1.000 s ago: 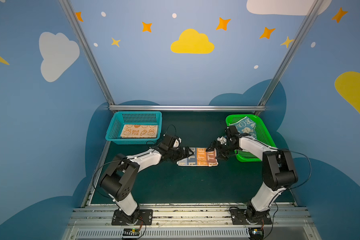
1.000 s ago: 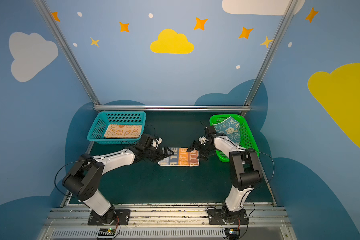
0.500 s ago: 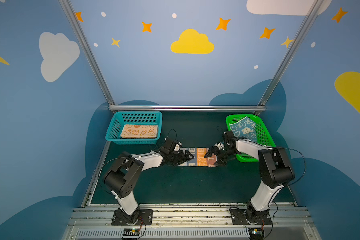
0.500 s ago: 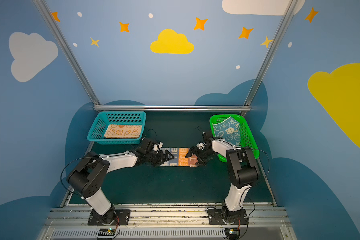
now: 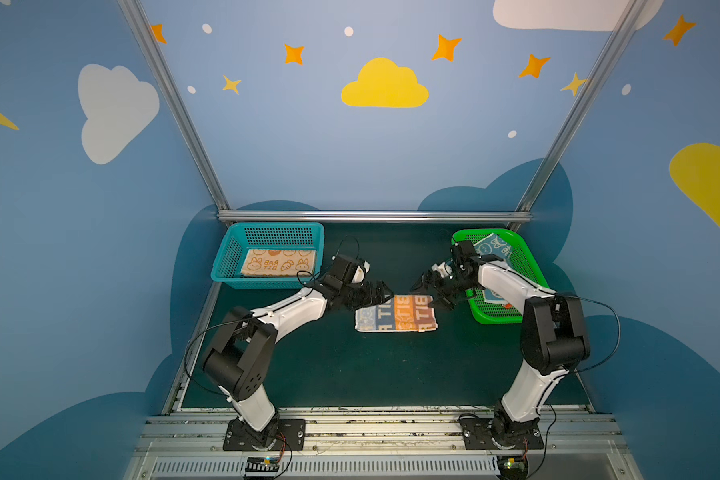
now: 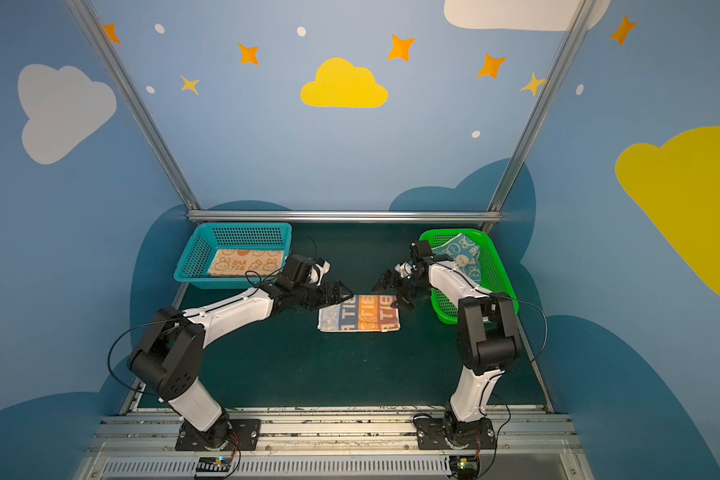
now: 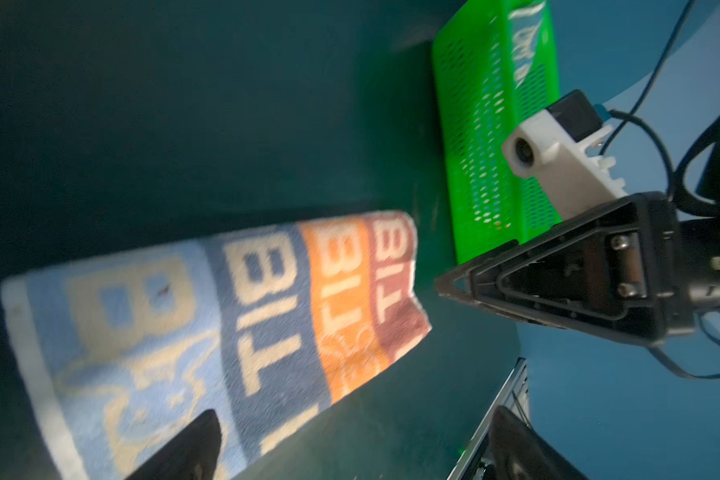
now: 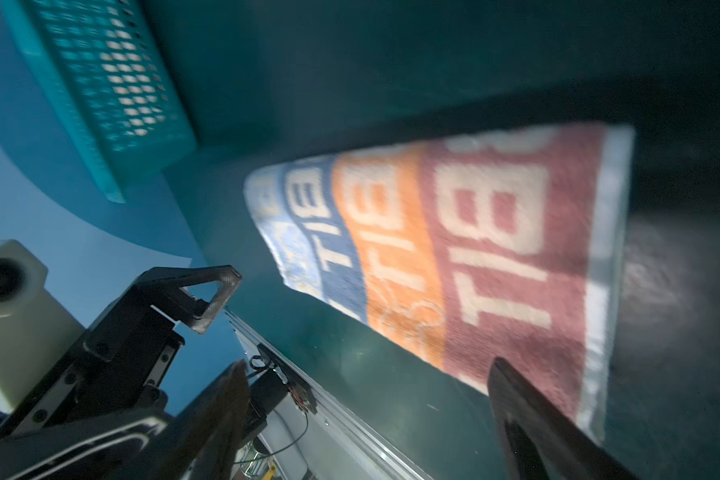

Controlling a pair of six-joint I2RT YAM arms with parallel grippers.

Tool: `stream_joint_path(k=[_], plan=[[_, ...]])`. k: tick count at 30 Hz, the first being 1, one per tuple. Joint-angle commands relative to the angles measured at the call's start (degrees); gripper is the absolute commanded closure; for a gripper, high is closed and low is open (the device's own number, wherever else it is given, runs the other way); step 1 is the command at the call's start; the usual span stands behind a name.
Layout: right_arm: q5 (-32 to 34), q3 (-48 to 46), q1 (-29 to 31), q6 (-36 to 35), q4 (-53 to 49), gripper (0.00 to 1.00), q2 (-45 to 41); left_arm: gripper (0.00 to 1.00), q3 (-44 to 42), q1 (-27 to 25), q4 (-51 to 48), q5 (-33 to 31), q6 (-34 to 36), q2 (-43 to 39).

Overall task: Fold and stack the towels
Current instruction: 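Raise both open grippers away from the folded towel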

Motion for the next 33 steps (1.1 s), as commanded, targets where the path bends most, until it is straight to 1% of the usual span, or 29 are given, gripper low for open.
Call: stream_joint_path(k=[1, 3, 5, 11, 15, 19, 23, 26, 29, 30, 33], plan=[[-2.3, 4.6, -0.3, 2.1, 0.0, 0.11, 4.4, 0.00, 3.7, 1.2, -3.6, 0.0, 2.5, 3.3], [-3.5, 6.7, -0.1, 3.6, 2.0, 0.11, 7.3, 0.00, 5.1, 1.9, -3.0, 0.8, 1.7, 6.1], [-3.3, 8.5, 0.2, 4.3, 2.7, 0.11, 10.0, 0.00, 5.0, 2.4, -1.1, 2.4, 0.3, 8.5], [-2.8, 10.4, -0.3, 3.5, 3.1, 0.11, 16.5, 0.00, 3.6, 3.5, 1.1, 3.3, 0.2, 13.6], [-2.4, 8.6, -1.1, 3.3, 4.6, 0.11, 17.6, 0.00, 1.7, 4.3, 1.9, 3.5, 0.5, 15.1], [1.0, 9.5, -1.6, 0.8, 2.1, 0.11, 18.3, 0.00, 0.0, 5.1, 1.8, 2.8, 1.7, 16.1], [-1.7, 9.4, -1.9, 0.0, 3.2, 0.11, 15.6, 0.00, -0.9, 5.2, 0.8, 1.9, 3.2, 15.6], [-1.8, 10.2, -1.5, -1.0, 1.6, 0.11, 11.9, 0.00, 1.1, 5.1, -3.3, -1.6, 5.7, 12.8], [-0.6, 10.3, -1.5, -2.3, -1.4, 0.11, 7.8, 0.00, 4.9, 4.1, -10.9, -8.6, 10.1, 8.6], [0.2, 10.0, -1.4, -3.0, -2.8, 0.11, 6.7, 0.00, 6.0, 3.7, -13.4, -12.3, 11.5, 7.1], [3.8, 8.7, -1.2, -5.4, -7.1, 0.10, 4.7, 0.00, 7.1, 3.3, -18.3, -17.0, 13.9, 3.6]])
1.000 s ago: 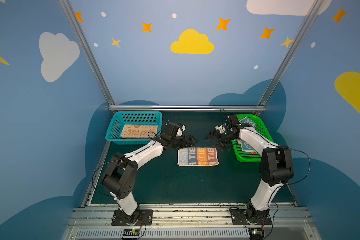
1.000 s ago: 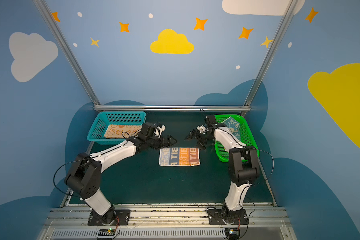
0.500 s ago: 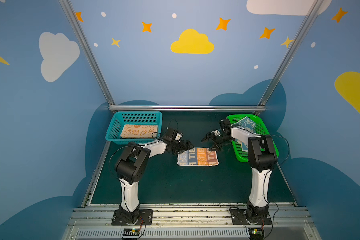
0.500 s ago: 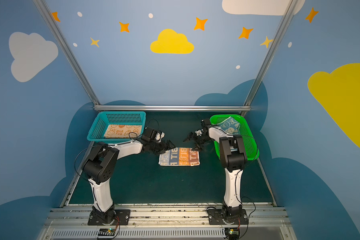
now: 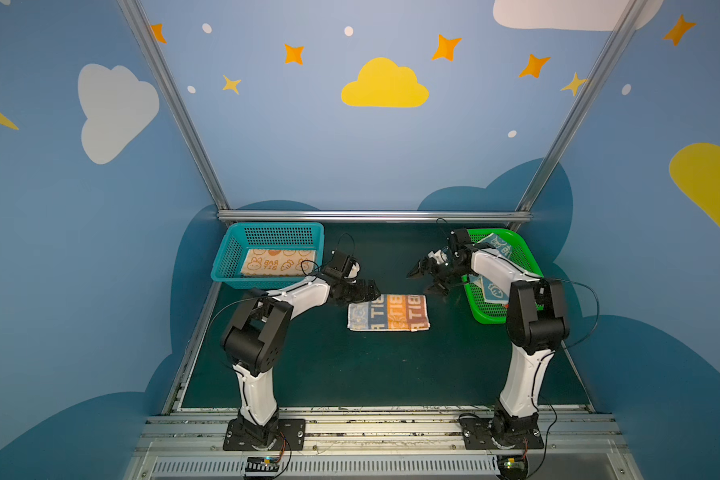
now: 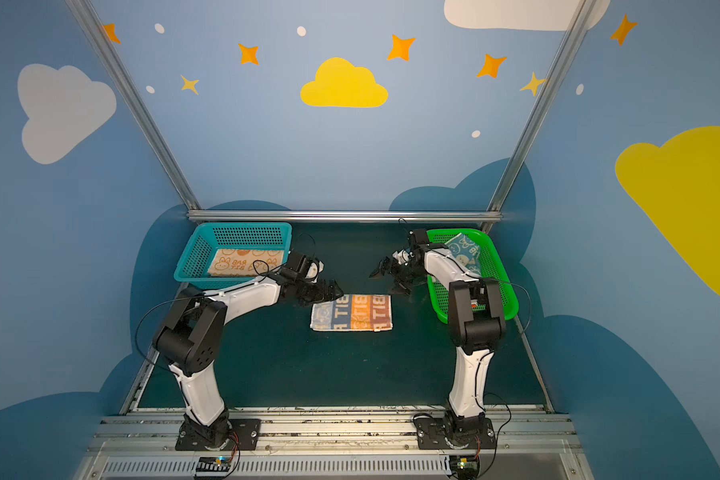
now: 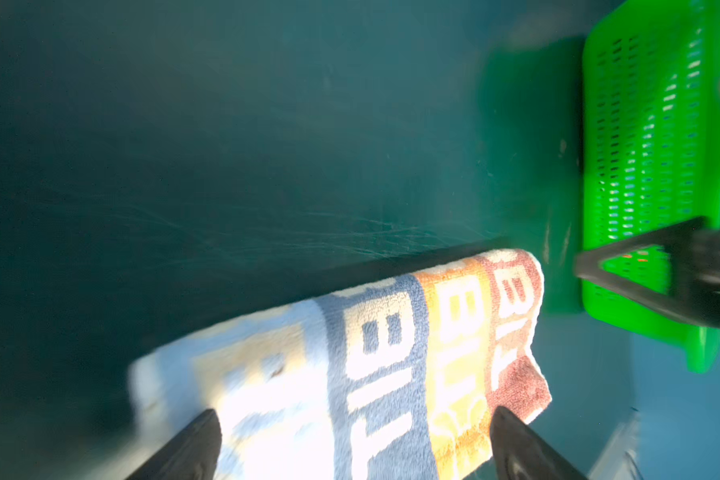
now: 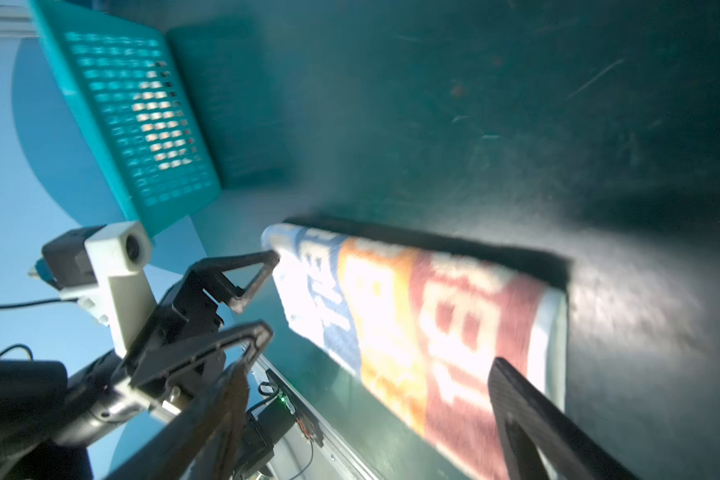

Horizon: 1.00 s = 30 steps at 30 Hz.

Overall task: Fold and stack the towels
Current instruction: 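Raise both open grippers away from the folded towel, then grasp the folded striped towel's ends with both grippers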

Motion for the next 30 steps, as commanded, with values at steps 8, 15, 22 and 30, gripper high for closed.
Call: stream_joint_path(k=[8, 15, 22, 30], plan=[[10.6, -10.5, 1.4, -5.5, -6.5, 0.10, -5.8, 0.00, -5.1, -0.2, -12.2, -8.9, 5.0, -11.3], [9.8, -14.6, 3.1, -6.5, -5.2, 0.10, -6.5, 0.00, -9.7, -0.2, -12.2, -5.0, 4.6, -11.8], [10.6, -14.8, 5.4, -5.6, -3.7, 0.10, -3.8, 0.00, -8.0, -0.2, -11.6, -0.4, 4.2, -6.3], [11.3, -14.6, 6.2, -5.2, -2.8, 0.10, -1.7, 0.00, -5.1, -0.3, -11.4, 3.1, 3.6, -0.4]])
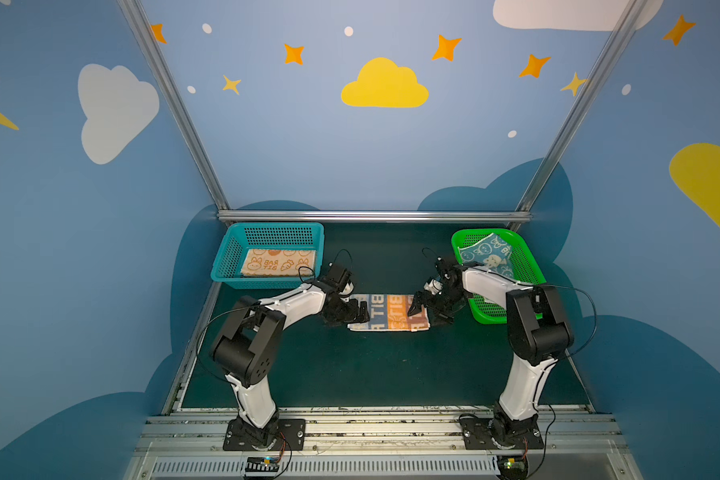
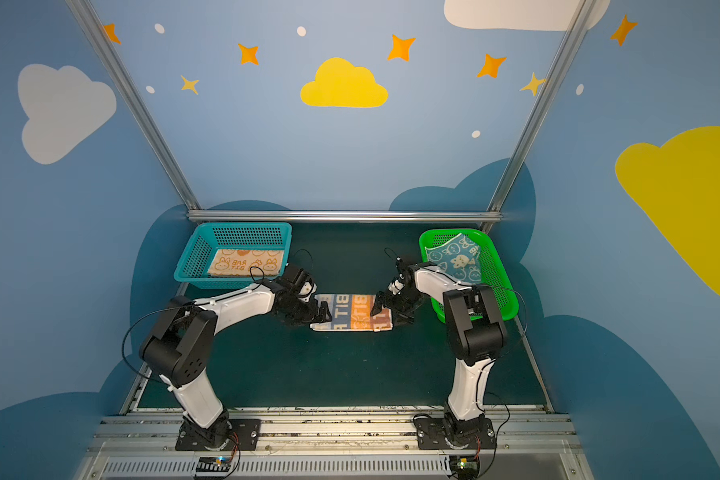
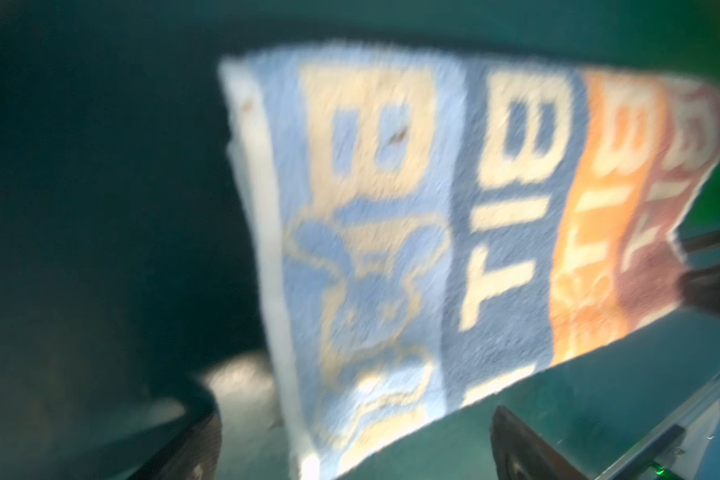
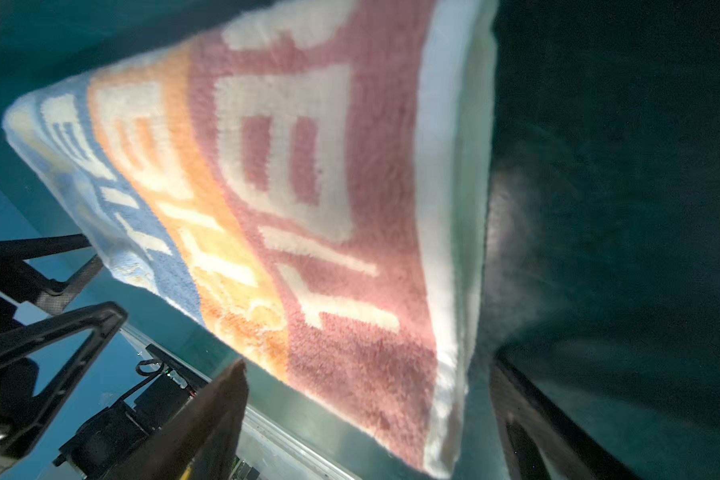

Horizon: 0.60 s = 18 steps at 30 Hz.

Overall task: Fold and stack the towels
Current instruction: 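Grasp the folded striped towel's ends with both grippers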

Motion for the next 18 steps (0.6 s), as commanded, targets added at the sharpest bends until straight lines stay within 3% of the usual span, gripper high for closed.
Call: stream_joint_path(k=[1, 4, 9, 13, 16, 18], plan=[[0.7, 0.0, 0.4, 0.0, 0.7, 0.10, 0.6, 0.00, 1.5, 0.1, -0.7, 1.5, -0.2, 2.5], [0.2, -0.1, 0.8, 0.3, 1.2, 0.10, 1.0, 0.01, 2.2, 0.1, -0.6, 1.6, -0.6, 4.6], [-1.3, -0.5, 1.3, 0.8, 1.9, 0.10, 1.4, 0.09, 2.2, -0.4, 0.9, 1.6, -1.7, 6.1], [-1.6, -0.8, 2.0, 1.3, 2.5, 0.10, 1.1, 0.31, 2.2, -1.6, 0.5, -0.9, -0.8, 7.5], [-1.8, -0.9, 2.7, 1.4, 2.7, 0.10, 1.3, 0.53, 2.3, -1.6, 0.2, -1.0, -0.9, 8.7], [-1.9, -1.2, 3.1, 1.5, 3.0, 0.10, 1.2, 0.59, 2.5, -1.7, 0.2, -2.8, -0.8, 9.2]])
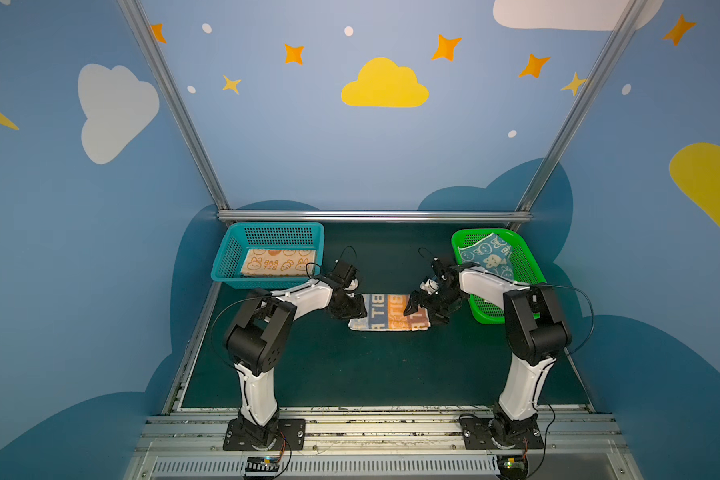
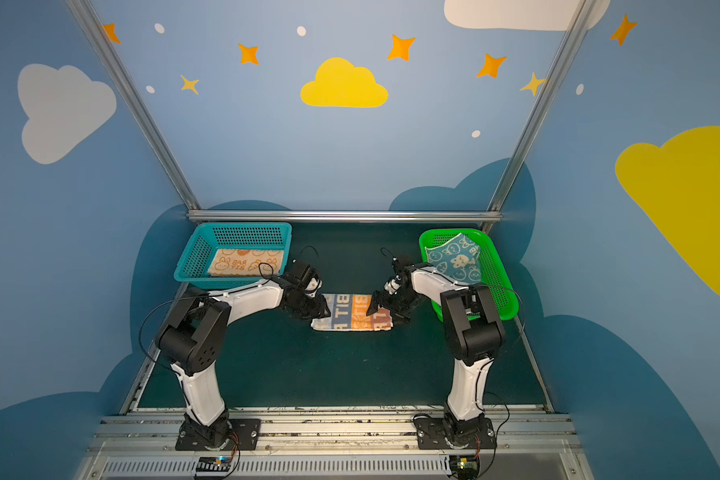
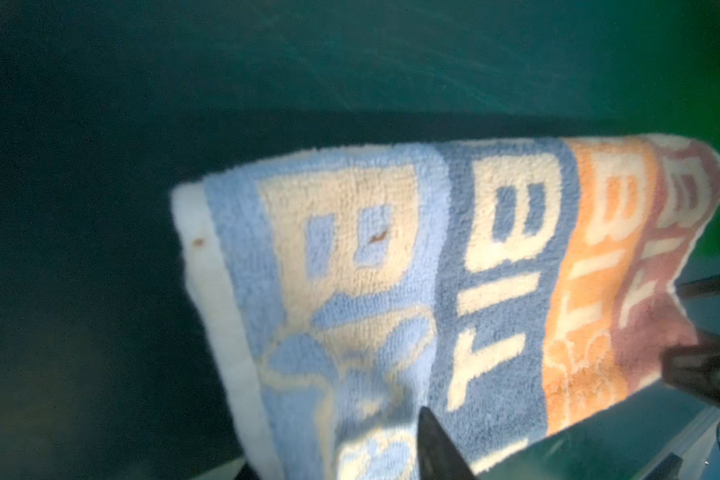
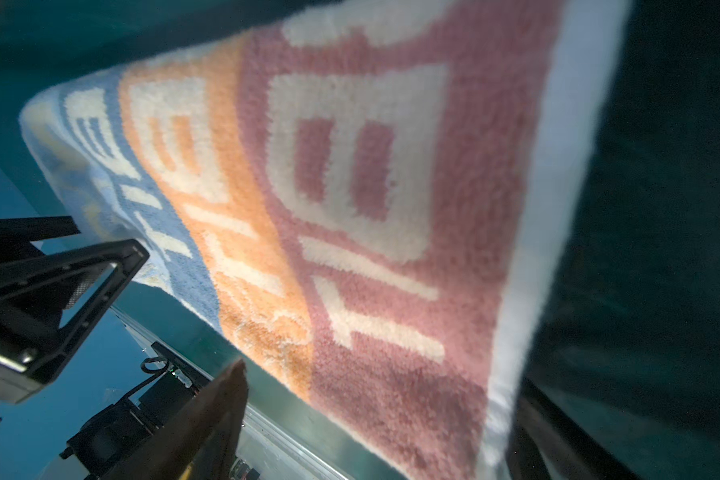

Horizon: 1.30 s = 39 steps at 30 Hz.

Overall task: Fold and stack the towels
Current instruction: 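Grasp the folded striped towel's ends with both grippers, then carry the striped towel to the teal basket with the left gripper while the right releases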

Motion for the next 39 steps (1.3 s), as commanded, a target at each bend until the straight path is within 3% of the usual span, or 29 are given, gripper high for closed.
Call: stream_joint_path(k=[1, 5, 7, 19, 28, 34, 39], plan=[[-0.9, -1.3, 1.0, 0.3, 0.8, 0.10, 1.1, 0.65, -1.2, -0.9, -2.4, -1.9, 0.7, 3.7], [-1.3, -1.5, 1.1, 0.5, 1.3, 0.10, 0.8, 0.92, 1.2, -0.8, -5.3, -4.0, 2.5, 3.2], [-1.3, -1.3, 1.1, 0.6, 1.2, 0.10, 0.8, 0.97, 3.7, -0.8, -8.1, -5.8, 4.0, 2.7], [-1.7, 4.9, 1.7, -1.8, -1.4, 0.10, -0.8, 0.97, 24.6, 1.3, -29.5, -16.6, 14.9, 0.1], [-2.4, 20.4, 5.3, -1.5, -4.7, 0.09, 1.7, 0.97, 43.2, 5.3, -39.2, -32.2, 23.7, 2.3], [0.8, 32.3, 9.5, -2.5, -7.9, 0.09, 4.5, 0.97, 48.1, 11.6, -36.6, -28.1, 31.9, 3.7], [4.4, 40.4, 12.9, -3.8, -9.7, 0.09, 7.0, 0.97, 47.4, 16.7, -32.3, -28.5, 36.6, 3.3]])
